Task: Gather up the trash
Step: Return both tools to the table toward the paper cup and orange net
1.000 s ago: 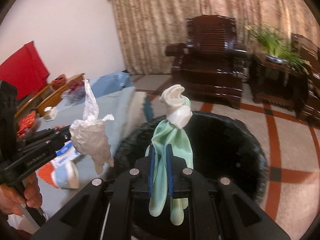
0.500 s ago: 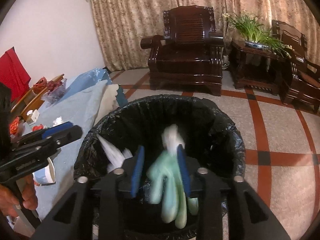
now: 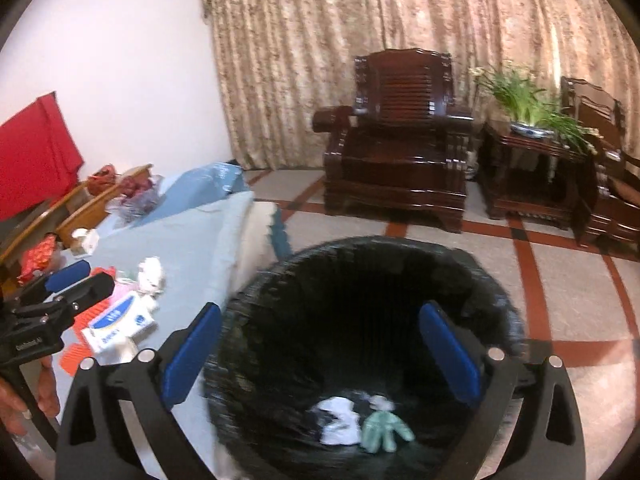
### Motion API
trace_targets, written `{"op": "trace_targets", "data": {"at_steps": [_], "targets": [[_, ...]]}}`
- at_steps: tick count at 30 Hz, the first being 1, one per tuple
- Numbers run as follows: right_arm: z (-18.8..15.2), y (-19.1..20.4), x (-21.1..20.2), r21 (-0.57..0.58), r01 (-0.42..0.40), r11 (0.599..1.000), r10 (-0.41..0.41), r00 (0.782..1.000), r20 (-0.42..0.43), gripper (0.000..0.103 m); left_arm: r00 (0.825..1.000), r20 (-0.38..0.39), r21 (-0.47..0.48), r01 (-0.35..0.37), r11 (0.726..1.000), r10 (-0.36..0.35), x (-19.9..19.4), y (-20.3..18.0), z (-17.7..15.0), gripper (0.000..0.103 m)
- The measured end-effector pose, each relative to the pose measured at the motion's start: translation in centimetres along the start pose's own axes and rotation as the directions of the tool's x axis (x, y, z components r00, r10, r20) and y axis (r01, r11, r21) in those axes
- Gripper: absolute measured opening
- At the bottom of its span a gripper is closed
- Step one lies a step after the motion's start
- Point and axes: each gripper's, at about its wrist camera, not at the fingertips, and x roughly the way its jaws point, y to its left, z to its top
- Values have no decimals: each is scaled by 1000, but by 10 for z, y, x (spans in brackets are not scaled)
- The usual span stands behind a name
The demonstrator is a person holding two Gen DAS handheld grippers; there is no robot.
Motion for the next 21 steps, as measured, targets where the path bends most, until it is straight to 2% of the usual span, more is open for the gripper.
{"op": "trace_targets", "data": {"at_steps": [5,12,21], "targets": [[-1,46,6,-42,-107,993,107,994,3,97,993,13,-64,-113,992,114,-29,50,-8,90],[-19,118,20,-130,-256,958,251,967,-49,97,966,-7,-108,-259,960,260,-65,108,-30,90],[-56,188,43,-212,-369,905,345,928,-141,97,937,-31,-181,-348,920,348,-90,160,-63,90]]}}
